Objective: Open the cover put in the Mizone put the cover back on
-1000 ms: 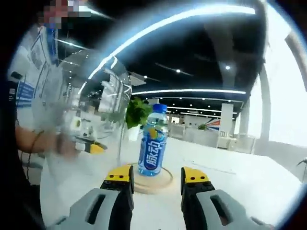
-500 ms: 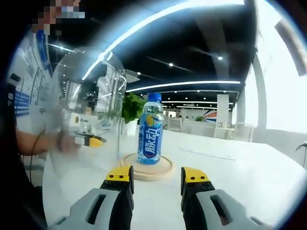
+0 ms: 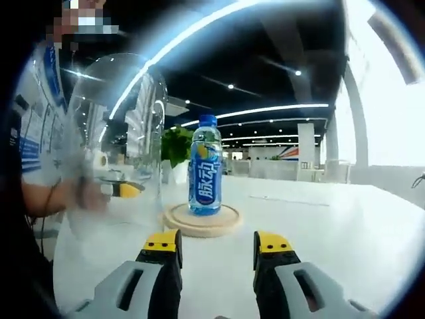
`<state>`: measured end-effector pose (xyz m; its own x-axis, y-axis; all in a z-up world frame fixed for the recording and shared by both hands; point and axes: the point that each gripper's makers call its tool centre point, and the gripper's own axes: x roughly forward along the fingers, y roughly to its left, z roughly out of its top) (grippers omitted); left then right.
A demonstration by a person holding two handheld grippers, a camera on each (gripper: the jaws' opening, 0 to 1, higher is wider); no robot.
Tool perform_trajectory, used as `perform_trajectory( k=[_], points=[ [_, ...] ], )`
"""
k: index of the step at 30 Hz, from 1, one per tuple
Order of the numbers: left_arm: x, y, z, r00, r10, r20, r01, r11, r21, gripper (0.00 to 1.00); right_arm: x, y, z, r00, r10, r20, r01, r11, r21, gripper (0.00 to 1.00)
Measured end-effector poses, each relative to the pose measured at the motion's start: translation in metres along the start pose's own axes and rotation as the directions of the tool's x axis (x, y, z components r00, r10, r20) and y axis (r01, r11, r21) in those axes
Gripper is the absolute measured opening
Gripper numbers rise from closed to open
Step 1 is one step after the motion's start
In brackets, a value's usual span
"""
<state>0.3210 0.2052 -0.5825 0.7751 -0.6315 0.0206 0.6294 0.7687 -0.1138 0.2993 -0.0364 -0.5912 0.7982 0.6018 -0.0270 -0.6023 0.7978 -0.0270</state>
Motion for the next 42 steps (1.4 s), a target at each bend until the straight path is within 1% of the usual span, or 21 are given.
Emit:
perform_trajectory(
  k=[4,7,11,14,19,24,30,36,38,42],
  points=[
    [0.0,0.002,0.0,1.0,0.003,0.002,-0.003,1.0,0.001,0.16,-0.002,-0.002,0.004,0.999,-0.019,0.028,0.018,1.0,0.021,0.34],
    [0.0,0.003,0.0,1.0,0.008,0.003,-0.008,1.0,-0.006,0.16,-0.001,-0.001,0.004,0.999,-0.023,0.026,0.023,1.0,0.022,0.34],
    [0.001,0.004,0.0,1.0,0.01,0.0,-0.01,1.0,-0.003,0.16,0.002,0.004,0.001,1.0,0.0,0.009,0.0,1.0,-0.018,0.34],
    [0.001,0.004,0.0,1.0,0.012,0.001,-0.012,1.0,-0.001,0.16,0.002,0.004,0.0,1.0,0.0,0.003,0.0,0.999,-0.035,0.34],
    [0.001,0.005,0.0,1.0,0.012,0.001,-0.012,1.0,-0.001,0.16,0.002,0.003,0.0,1.0,-0.002,0.005,0.002,1.0,-0.026,0.34],
    [0.001,0.006,0.0,1.0,0.014,0.001,-0.014,1.0,-0.001,0.16,0.001,0.002,0.002,1.0,-0.004,0.014,0.004,1.0,-0.009,0.34],
    [0.001,0.004,0.001,1.0,0.006,0.006,-0.006,1.0,-0.003,0.16,-0.003,0.001,0.008,0.998,-0.018,0.053,0.018,1.0,-0.007,0.34],
    [-0.001,0.002,0.002,1.0,0.0,0.007,0.0,1.0,-0.012,0.16,-0.003,0.003,0.007,0.999,-0.01,0.047,0.011,1.0,-0.015,0.34],
    [-0.001,0.003,0.0,1.0,0.0,-0.009,0.0,0.999,-0.045,0.16,-0.003,0.003,0.007,0.999,-0.01,0.048,0.01,1.0,-0.012,0.34],
    [-0.001,0.001,0.0,1.0,-0.006,-0.016,0.006,0.999,-0.035,0.17,-0.004,0.004,0.011,0.998,-0.008,0.065,0.009,1.0,-0.014,0.34]
  ],
)
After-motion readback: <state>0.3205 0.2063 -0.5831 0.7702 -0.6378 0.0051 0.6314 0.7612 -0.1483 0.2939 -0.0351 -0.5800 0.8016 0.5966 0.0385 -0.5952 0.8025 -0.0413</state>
